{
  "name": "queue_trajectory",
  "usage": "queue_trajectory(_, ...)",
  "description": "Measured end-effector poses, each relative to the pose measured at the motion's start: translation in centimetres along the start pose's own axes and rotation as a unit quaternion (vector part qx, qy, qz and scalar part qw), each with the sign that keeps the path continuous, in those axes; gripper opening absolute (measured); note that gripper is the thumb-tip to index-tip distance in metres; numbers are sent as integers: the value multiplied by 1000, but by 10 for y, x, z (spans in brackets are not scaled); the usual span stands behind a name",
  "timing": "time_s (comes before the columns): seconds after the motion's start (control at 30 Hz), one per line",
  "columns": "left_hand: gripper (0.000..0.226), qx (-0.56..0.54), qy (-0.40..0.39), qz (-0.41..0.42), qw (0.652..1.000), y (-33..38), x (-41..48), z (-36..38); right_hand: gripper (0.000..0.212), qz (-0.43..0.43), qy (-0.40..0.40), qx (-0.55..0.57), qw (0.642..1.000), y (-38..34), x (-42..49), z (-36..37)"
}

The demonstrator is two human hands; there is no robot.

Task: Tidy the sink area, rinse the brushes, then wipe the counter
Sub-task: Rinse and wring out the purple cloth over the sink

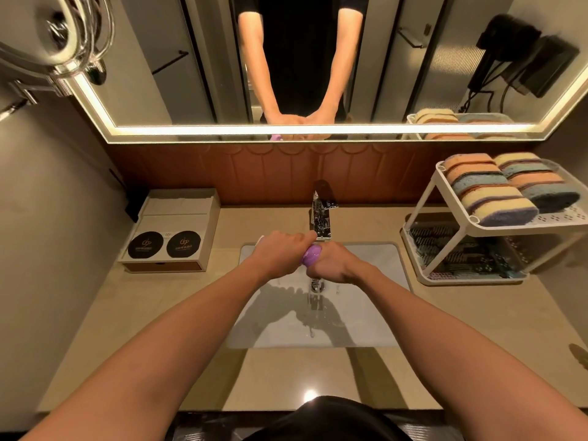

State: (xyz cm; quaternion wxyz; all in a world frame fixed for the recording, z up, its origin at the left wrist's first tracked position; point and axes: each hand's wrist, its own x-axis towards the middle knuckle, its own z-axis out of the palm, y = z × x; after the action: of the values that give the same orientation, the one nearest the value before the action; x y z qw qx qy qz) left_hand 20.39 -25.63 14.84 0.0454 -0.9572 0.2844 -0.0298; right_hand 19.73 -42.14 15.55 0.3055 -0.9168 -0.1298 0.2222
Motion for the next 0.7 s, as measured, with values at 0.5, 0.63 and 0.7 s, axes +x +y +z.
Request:
queue_trajectory(0.5, 46, -164, -14, -111, 980, 9, 11, 17, 58, 14, 111, 18, 994, 30, 3, 10)
queue_trajectory(0.63, 65, -389, -41, -207, 897, 9, 7, 31, 113, 36, 87, 289, 953, 43, -2, 6)
queue_trajectory(0.7, 67, -471, -33, -211, 856, 13, 7, 34, 96, 58, 61, 427, 900, 41, -6, 4)
